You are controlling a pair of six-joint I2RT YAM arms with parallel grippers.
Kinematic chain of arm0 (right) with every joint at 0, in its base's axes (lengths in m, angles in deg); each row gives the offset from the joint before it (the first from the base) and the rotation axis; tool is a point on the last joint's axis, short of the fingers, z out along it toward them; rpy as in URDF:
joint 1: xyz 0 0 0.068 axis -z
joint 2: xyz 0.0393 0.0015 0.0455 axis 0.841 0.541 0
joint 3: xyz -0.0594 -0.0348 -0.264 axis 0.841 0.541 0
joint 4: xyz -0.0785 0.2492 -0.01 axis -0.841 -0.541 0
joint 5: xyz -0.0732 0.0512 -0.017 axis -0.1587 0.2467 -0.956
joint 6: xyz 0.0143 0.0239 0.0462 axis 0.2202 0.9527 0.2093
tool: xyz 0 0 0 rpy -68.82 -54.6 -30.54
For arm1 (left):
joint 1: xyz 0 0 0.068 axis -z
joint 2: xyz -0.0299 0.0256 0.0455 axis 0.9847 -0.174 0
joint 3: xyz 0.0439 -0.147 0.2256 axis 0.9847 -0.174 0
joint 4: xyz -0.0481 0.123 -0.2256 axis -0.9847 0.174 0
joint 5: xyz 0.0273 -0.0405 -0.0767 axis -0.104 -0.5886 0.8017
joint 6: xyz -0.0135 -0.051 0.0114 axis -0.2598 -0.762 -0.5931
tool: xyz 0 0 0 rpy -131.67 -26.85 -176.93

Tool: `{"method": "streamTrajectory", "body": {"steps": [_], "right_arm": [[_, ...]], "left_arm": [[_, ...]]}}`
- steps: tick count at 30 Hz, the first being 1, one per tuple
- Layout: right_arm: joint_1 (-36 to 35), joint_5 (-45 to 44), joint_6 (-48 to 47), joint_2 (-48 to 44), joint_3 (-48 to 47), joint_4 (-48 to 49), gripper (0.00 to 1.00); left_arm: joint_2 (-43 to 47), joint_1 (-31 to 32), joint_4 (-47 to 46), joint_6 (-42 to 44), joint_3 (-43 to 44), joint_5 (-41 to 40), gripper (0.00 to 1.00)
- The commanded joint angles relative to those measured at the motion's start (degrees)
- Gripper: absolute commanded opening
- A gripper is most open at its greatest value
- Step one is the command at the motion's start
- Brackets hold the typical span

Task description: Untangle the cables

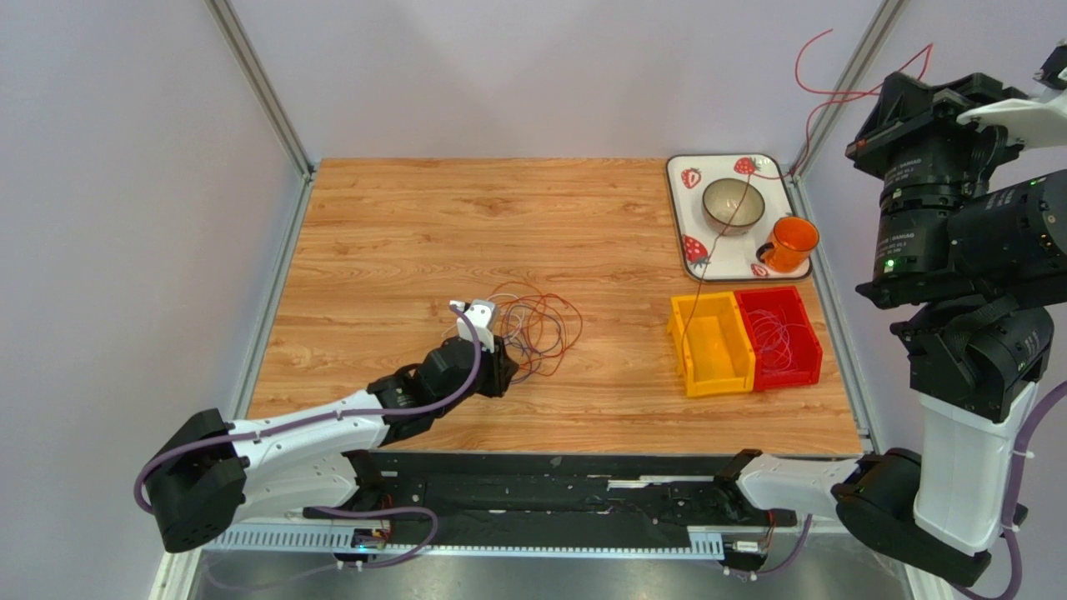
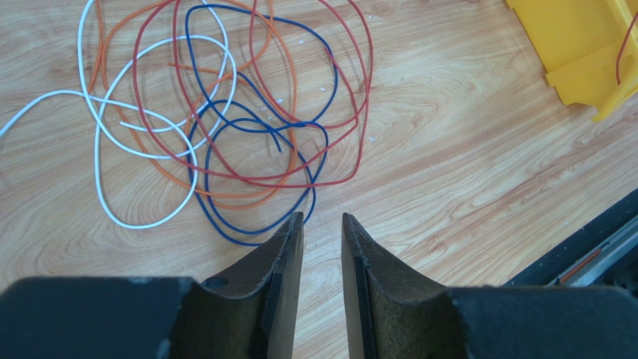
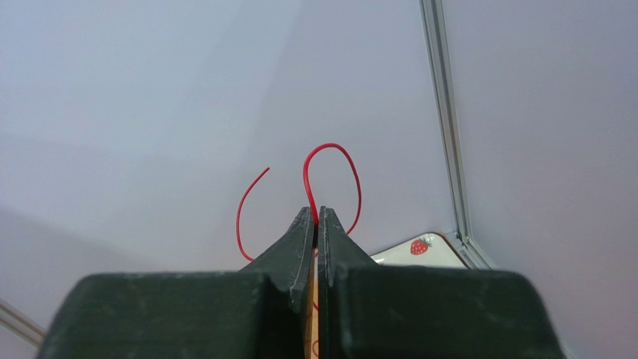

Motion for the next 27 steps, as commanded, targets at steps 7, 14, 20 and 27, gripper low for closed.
{"method": "streamTrajectory", "body": {"steps": [7,14,20,27], "right_arm": [[0.18,4.9,-6.15,0.5,-2.9,13.77,0.0],[0.18,9.53,-6.42,0.77,-1.67,16.41,0.0],[0.18,8.94,-8.51,-1.59,4.12,25.54,0.0],[0.44,0.78,-18.6,-8.27,22.03,40.12,0.0]], "left_arm": [[0.0,-0.27,-3.23,-0.78,-0.52,-0.07,0.34],[0.09,-0.27,-3.41,-0.78,-0.61,0.1,0.34],[0.09,-0.27,-3.32,-0.78,-0.69,0.19,0.33],[0.0,-0.27,-3.5,-0.78,-0.7,0.28,0.33]]}}
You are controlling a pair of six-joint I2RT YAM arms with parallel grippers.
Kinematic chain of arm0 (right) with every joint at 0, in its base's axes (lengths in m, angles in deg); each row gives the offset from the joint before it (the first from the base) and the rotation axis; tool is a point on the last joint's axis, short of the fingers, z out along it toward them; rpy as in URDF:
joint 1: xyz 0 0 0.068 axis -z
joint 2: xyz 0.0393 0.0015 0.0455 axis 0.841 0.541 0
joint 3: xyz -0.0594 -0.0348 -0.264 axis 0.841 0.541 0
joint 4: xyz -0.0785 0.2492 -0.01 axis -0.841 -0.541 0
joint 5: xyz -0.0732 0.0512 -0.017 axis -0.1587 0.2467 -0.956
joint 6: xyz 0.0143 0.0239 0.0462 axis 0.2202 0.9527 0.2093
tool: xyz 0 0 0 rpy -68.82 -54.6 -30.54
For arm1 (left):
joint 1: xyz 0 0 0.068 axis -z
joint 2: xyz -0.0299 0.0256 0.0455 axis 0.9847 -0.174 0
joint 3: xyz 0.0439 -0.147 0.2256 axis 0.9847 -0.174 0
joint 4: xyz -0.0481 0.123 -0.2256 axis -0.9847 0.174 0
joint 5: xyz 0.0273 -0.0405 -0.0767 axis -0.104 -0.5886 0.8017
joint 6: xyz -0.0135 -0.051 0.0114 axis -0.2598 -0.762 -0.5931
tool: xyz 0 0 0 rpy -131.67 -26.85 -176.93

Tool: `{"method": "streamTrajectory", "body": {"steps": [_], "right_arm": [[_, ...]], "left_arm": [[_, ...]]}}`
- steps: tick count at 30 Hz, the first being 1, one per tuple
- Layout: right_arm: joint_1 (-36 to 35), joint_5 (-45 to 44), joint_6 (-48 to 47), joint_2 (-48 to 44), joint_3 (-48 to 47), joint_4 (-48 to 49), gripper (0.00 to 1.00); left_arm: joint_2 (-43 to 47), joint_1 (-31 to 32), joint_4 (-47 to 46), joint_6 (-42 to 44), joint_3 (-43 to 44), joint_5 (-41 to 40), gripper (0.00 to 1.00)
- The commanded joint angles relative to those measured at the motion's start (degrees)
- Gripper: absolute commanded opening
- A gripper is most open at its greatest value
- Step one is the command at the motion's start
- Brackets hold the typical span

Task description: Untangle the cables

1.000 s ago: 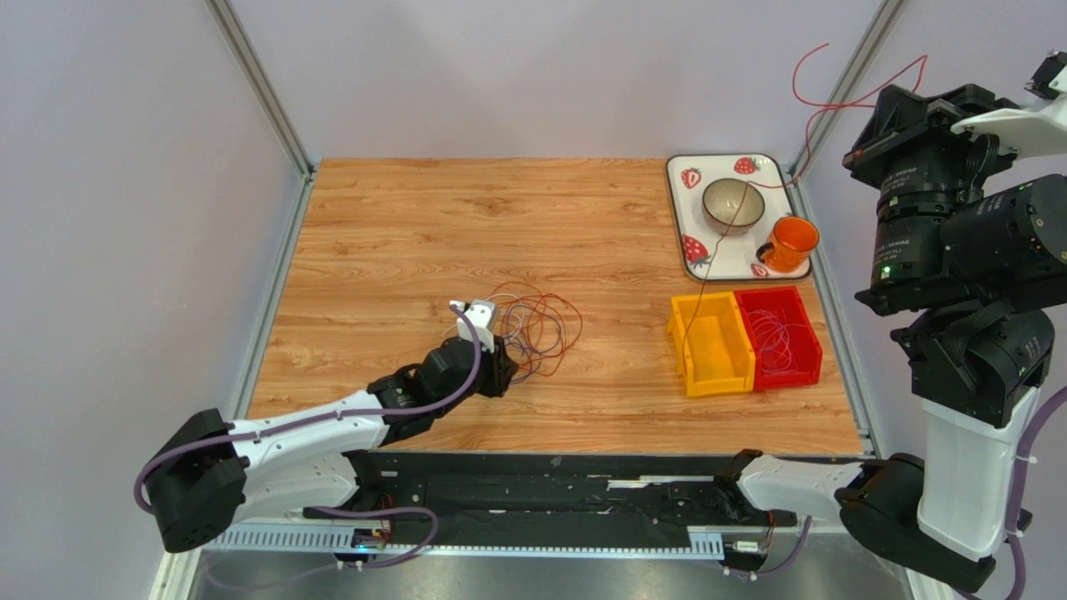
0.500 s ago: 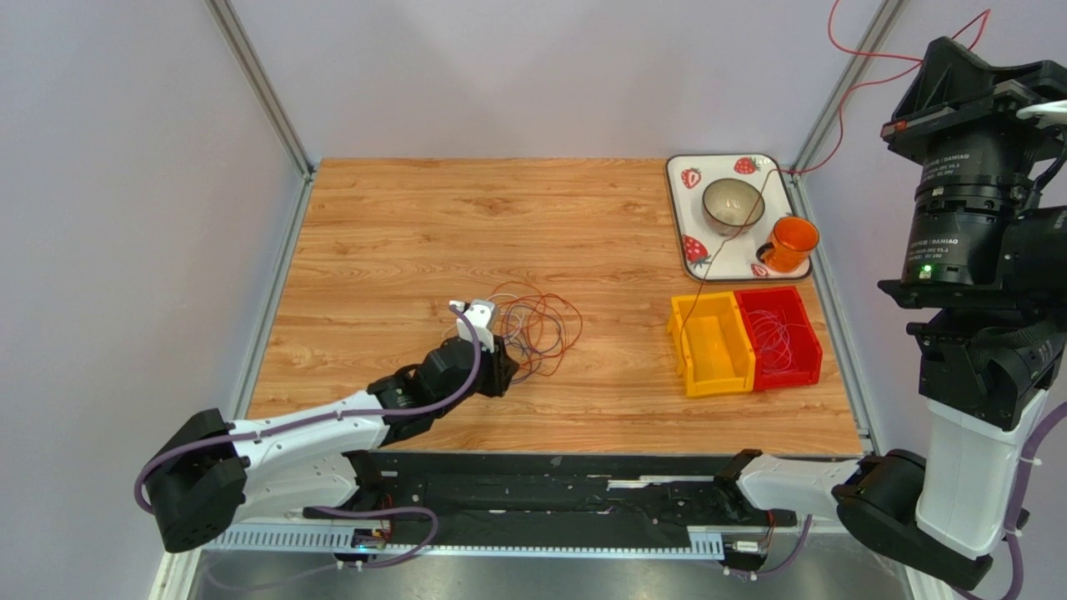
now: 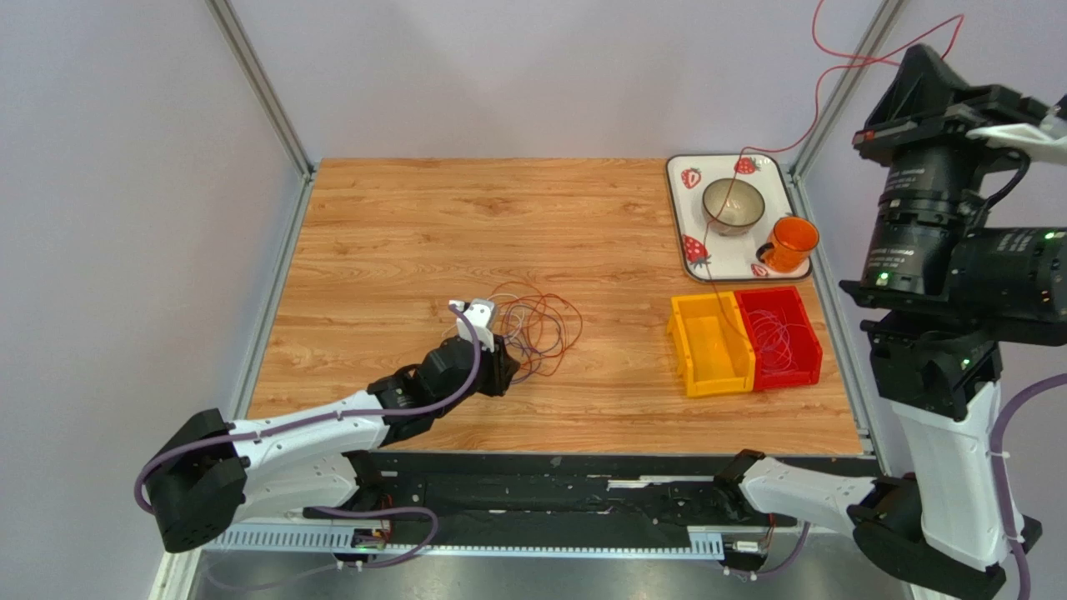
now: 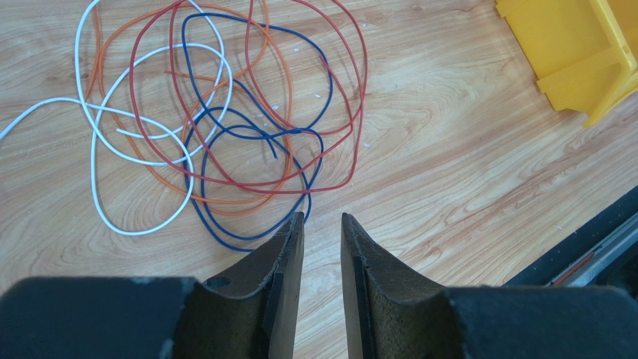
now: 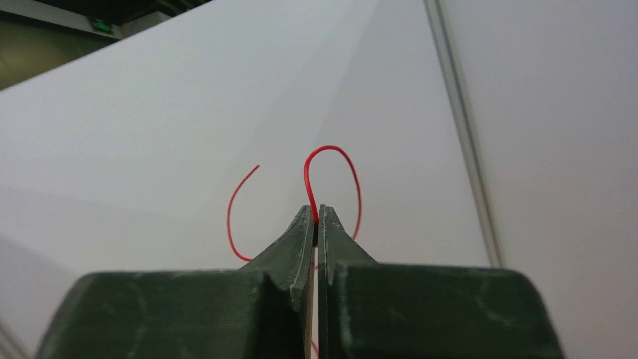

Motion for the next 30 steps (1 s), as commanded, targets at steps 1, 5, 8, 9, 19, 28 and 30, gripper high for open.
{"method": "streamTrajectory", "body": {"steps": [1,5,8,9,19,28,30], "right_arm": [[0.7,-7.6,-8.99,-5.0,12.28,15.04,0.0],[2.99,-8.31,-4.0,-10.1,21.79,13.76,0.0],[5.01,-8.14,1.81,-12.83,27.06,9.89,0.0],[5.88,-8.05,2.51,-13.36,29.34,9.45,0.0],[8.62,-6.89,9.11,-9.85,29.88,0.48,0.0],[20.82,-12.18,14.12,-6.69,30.68,-8.12,0.0],[22.93,-14.37,14.12,-5.81,30.5,-8.92,0.0]], "left_arm": [[0.11,-0.27,-1.97,-0.74,-0.39,0.35,0.33],[0.9,-0.18,-1.79,-0.74,-0.83,0.35,0.33],[1.26,-0.27,-2.14,-0.82,-1.18,0.17,0.33],[1.08,-0.27,-2.05,-0.82,-1.01,0.17,0.33],[0.55,-0.27,-1.97,-0.82,-0.65,0.35,0.33],[0.46,-0.27,-1.97,-0.74,-0.65,0.43,0.33],[0.46,-0.27,-1.88,-0.74,-0.65,0.43,0.33]]}}
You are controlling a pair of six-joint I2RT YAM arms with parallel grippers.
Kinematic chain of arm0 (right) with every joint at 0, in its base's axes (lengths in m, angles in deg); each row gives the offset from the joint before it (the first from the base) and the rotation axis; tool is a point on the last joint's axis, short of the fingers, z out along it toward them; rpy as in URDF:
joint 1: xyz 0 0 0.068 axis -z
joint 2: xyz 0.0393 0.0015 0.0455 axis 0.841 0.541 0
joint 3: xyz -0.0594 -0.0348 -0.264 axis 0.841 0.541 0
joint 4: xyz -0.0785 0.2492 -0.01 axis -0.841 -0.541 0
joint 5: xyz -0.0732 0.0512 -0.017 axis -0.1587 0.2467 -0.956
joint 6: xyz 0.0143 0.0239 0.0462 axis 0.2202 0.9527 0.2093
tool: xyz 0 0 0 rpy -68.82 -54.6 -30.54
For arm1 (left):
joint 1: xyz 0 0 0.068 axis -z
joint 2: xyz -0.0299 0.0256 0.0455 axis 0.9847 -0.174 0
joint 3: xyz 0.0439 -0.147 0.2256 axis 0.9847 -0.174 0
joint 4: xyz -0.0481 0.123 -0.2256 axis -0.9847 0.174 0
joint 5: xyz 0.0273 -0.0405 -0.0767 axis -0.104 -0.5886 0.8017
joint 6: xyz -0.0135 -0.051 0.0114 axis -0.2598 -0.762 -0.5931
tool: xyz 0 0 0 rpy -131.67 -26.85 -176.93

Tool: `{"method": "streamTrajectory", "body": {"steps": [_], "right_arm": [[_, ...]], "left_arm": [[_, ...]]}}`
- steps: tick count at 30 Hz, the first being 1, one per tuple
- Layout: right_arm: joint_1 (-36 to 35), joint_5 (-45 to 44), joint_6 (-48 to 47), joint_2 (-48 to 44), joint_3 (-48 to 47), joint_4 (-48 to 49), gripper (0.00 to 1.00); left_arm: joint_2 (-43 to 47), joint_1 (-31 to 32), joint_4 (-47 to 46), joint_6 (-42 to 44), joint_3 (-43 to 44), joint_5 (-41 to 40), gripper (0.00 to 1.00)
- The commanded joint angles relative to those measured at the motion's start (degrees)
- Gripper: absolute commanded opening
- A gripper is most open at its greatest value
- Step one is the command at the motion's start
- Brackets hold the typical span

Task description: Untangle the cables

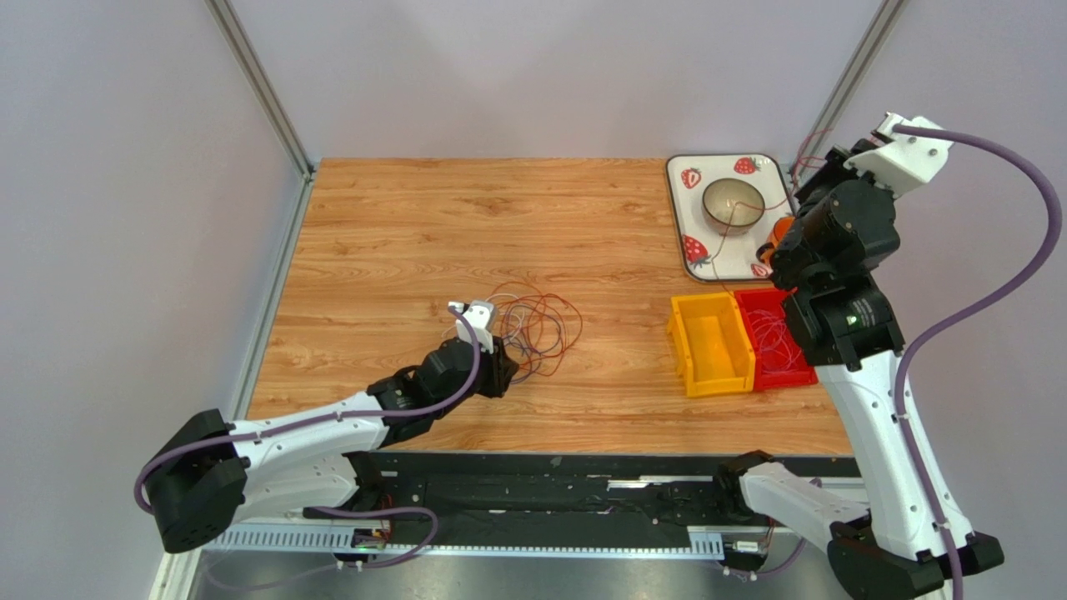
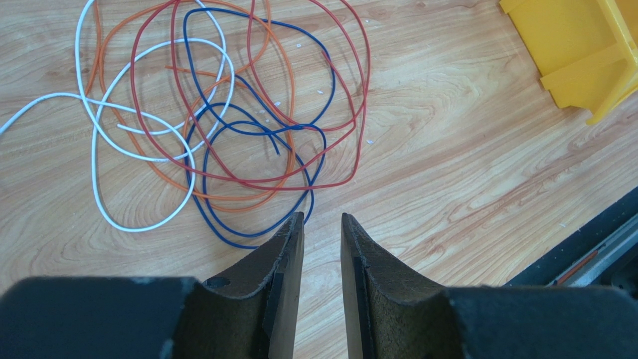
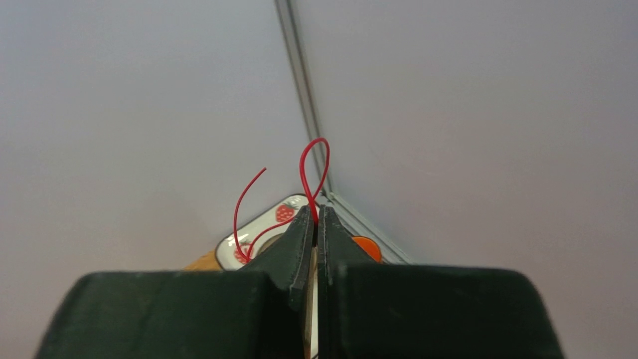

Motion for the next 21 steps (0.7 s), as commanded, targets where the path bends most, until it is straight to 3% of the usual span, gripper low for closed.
{"method": "streamTrajectory", "body": {"steps": [1,6,15,21], "right_arm": [[4.28,-6.87,3.26,0.31,-0.73,-4.13,0.0],[5.5,-13.75,5.79,0.06,0.67,-7.91,0.0],[5.77,-5.58,22.06,-9.61,8.14,-23.29,0.0],[5.95,-9.79,27.92,-12.86,13.07,-32.69,0.0]], "left_arm": [[0.27,-0.27,-1.66,-0.71,0.05,0.5,0.33],[0.18,-0.27,-1.66,-0.71,0.05,0.41,0.33],[0.44,-0.27,-1.66,-0.63,0.05,0.41,0.33],[0.79,-0.18,-1.84,-0.63,-0.22,0.5,0.33]]}}
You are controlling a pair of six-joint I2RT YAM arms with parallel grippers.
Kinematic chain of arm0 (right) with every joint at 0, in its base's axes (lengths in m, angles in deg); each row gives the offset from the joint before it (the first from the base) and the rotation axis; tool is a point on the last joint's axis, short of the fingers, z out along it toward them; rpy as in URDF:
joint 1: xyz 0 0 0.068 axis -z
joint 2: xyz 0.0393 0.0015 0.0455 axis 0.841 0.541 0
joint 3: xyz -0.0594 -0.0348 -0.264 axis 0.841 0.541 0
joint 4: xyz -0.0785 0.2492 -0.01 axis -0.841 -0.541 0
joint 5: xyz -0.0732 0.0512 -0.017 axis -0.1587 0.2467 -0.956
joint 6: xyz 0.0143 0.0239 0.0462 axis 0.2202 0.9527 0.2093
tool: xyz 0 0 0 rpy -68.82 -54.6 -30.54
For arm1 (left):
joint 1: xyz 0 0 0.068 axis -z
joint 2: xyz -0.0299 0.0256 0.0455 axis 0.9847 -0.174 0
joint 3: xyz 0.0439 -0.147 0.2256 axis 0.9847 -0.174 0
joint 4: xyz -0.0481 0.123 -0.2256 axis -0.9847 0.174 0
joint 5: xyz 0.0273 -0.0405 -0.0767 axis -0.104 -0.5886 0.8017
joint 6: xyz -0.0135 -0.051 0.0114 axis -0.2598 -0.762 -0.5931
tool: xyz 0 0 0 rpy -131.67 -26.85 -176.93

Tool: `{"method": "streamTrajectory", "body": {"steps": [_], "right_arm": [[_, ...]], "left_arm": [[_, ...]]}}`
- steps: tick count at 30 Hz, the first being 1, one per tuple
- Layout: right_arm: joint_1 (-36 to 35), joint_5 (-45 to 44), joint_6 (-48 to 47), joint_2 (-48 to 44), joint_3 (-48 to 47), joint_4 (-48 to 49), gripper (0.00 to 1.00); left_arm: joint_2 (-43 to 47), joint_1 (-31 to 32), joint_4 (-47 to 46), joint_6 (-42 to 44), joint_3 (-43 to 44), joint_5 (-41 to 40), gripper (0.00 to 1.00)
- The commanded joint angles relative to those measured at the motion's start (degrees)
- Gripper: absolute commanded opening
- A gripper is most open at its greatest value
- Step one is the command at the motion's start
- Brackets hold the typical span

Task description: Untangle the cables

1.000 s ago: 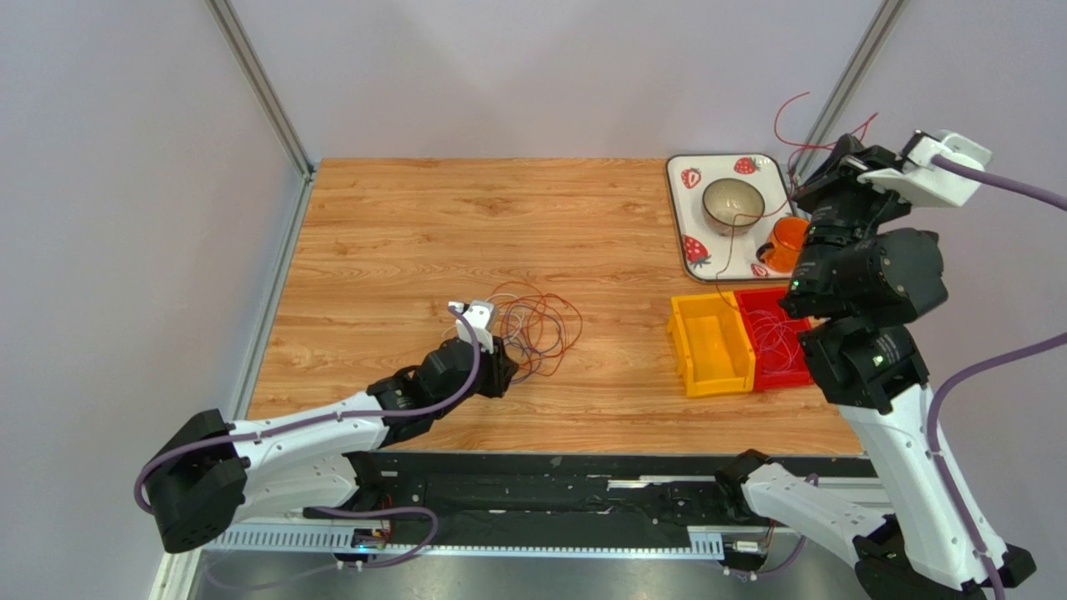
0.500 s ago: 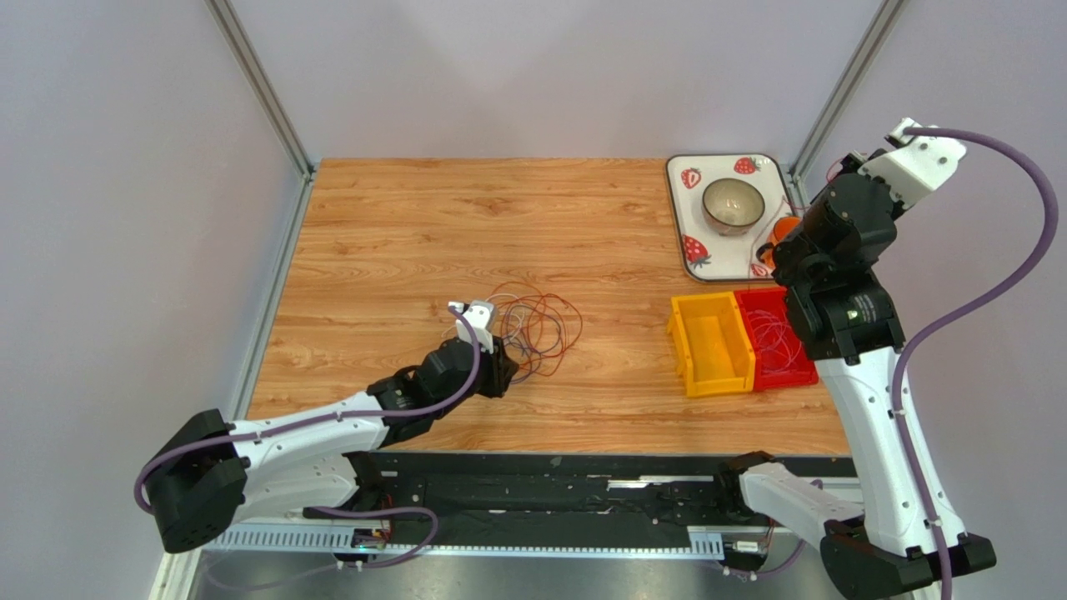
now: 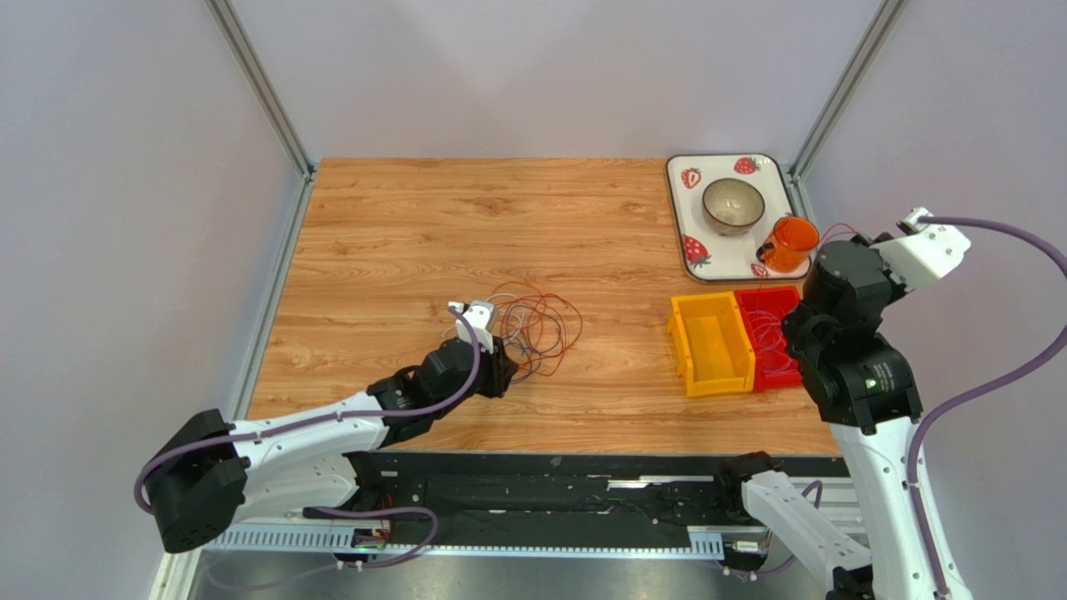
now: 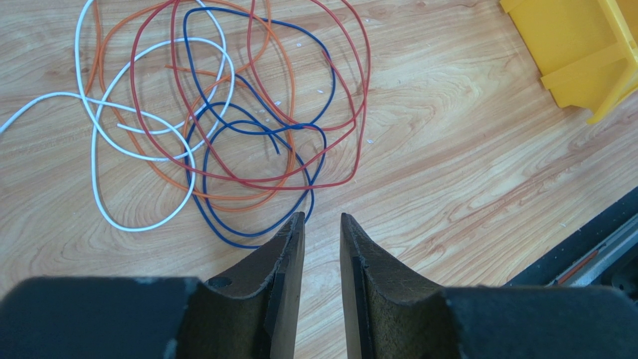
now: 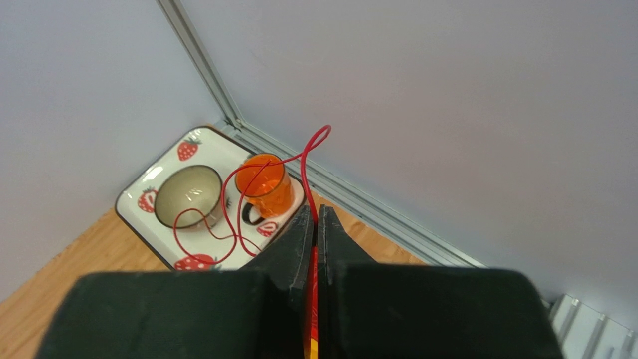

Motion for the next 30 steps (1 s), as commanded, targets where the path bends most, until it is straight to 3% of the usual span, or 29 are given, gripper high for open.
{"method": "streamTrajectory", "body": {"steps": [1,9,12,15,17,20,26,29,30], "right_arm": [[0.53,-2.28,9.65,-1.74,2.79,-11.49,0.0],[5.18,3.96,19.15,0.1,13.15,-17.59,0.0],[13.07,8.6,20.21,3.96,14.14,-16.89,0.0],[23.97,20.35,21.35,7.65,13.52,-15.4,0.0],[29.5,22.94,21.71,9.93,12.74,-14.25,0.0],[32.86,22.25,20.75,11.26,10.89,-12.76,0.0],[41.74,29.09,19.6,13.9,3.61,-11.79,0.0],[44.99,36.37,21.26,14.34,0.26,-12.67,0.0],[45.52,42.49,22.57,13.82,-0.01,-12.06,0.0]], "left_arm": [[0.71,-0.27,-1.81,-0.65,-0.17,0.5,0.33],[1.15,-0.27,-1.73,-0.65,-0.52,0.68,0.32],[1.76,-0.27,-1.73,-0.74,-0.87,0.68,0.32],[1.85,-0.18,-1.99,-0.74,-0.88,0.76,0.32],[1.85,-0.27,-1.99,-0.74,-0.88,0.76,0.32],[2.11,-0.27,-1.99,-0.74,-1.05,0.68,0.32],[2.02,-0.27,-2.08,-0.82,-1.14,0.59,0.32],[1.94,-0.27,-2.25,-0.82,-1.14,0.59,0.32],[1.85,-0.18,-2.25,-0.74,-1.14,0.59,0.32]]}}
